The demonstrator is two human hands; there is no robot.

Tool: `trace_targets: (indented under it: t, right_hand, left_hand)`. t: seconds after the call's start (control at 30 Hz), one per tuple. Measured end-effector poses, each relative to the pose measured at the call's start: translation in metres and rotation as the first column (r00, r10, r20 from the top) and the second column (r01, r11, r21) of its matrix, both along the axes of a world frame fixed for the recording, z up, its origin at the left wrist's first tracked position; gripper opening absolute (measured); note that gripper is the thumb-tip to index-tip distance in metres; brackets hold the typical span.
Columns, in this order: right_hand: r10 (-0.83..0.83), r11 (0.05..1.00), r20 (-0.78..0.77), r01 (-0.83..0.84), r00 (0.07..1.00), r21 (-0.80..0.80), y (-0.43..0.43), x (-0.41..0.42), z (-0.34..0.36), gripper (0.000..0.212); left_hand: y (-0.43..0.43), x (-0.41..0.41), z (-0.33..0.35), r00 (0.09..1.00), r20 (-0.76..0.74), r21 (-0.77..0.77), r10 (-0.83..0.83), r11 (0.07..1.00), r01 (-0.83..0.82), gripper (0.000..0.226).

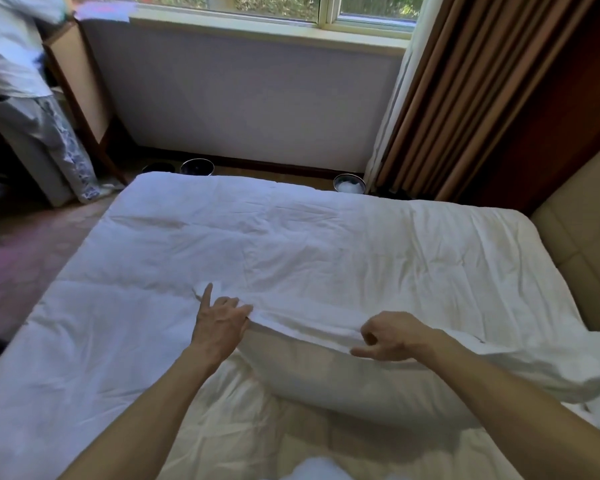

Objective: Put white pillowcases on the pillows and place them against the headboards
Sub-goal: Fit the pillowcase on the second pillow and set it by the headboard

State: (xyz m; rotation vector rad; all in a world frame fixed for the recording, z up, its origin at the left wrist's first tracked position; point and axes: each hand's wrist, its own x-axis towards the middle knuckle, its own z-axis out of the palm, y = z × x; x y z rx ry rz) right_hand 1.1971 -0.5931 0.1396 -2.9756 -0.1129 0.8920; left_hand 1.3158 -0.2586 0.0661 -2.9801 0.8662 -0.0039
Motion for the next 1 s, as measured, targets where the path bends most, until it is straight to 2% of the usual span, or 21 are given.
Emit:
trace_targets:
  t: [0.07,0.2,0.27,0.33,0.47,0.6,0.67,0.77,0.87,1.0]
  right_hand:
    - [-0.034,0.999,0.038,0.033,0.999,0.036,0.014,0.014,-0.001,0.055]
    - [0.059,0.998,0.220,-0.062,0.974,0.004,0.049,0.039,-0.011,0.035]
    - [0.056,0.998,0.203,-0.056,0.978,-0.006,0.073,0.045,-0.020,0.046]
    - [0.030,1.000,0.179,-0.029,0.983,-0.008,0.098,0.045,-0.033,0.051]
    - [-0.024,1.000,0.131,0.024,0.991,-0.004,0.121,0.034,-0.054,0.037]
    - [-0.125,0.985,-0.014,0.126,0.992,0.118,0.108,0.038,-0.052,0.033]
    - [-0.170,0.967,-0.079,0.182,0.982,0.177,0.095,0.040,-0.044,0.041]
    - [-0.181,0.963,-0.126,0.202,0.975,0.178,0.075,0.037,-0.035,0.059]
    - [-0.174,0.967,-0.089,0.188,0.981,0.172,0.065,0.030,-0.036,0.061]
    - [-0.117,0.992,0.091,0.112,0.989,0.058,0.069,0.019,-0.051,0.056]
  left_hand:
    - [0.002,-0.003,-0.002,1.000,0.022,-0.029,-0.011,1.000,0.012,0.020]
    - [0.003,-0.014,-0.005,0.998,0.054,-0.095,-0.024,0.995,0.029,0.028]
    - [0.007,-0.018,-0.009,0.998,0.065,-0.111,-0.013,0.994,0.021,0.033]
    - [0.011,-0.020,-0.008,0.998,0.061,-0.101,0.003,0.995,0.003,0.026]
    - [0.003,-0.024,0.007,0.992,0.128,-0.087,-0.020,0.996,0.031,0.028]
    - [-0.007,-0.019,0.013,0.986,0.154,-0.128,-0.069,0.988,0.089,0.034]
    - [-0.014,-0.012,0.017,0.981,0.173,-0.123,-0.092,0.986,0.114,0.034]
    - [-0.024,-0.003,0.025,0.971,0.204,-0.106,-0.123,0.983,0.147,0.032]
    - [-0.029,0.002,0.029,0.962,0.218,-0.106,-0.165,0.976,0.191,0.028]
    - [-0.031,0.002,0.028,0.954,0.222,-0.093,-0.201,0.970,0.226,0.029]
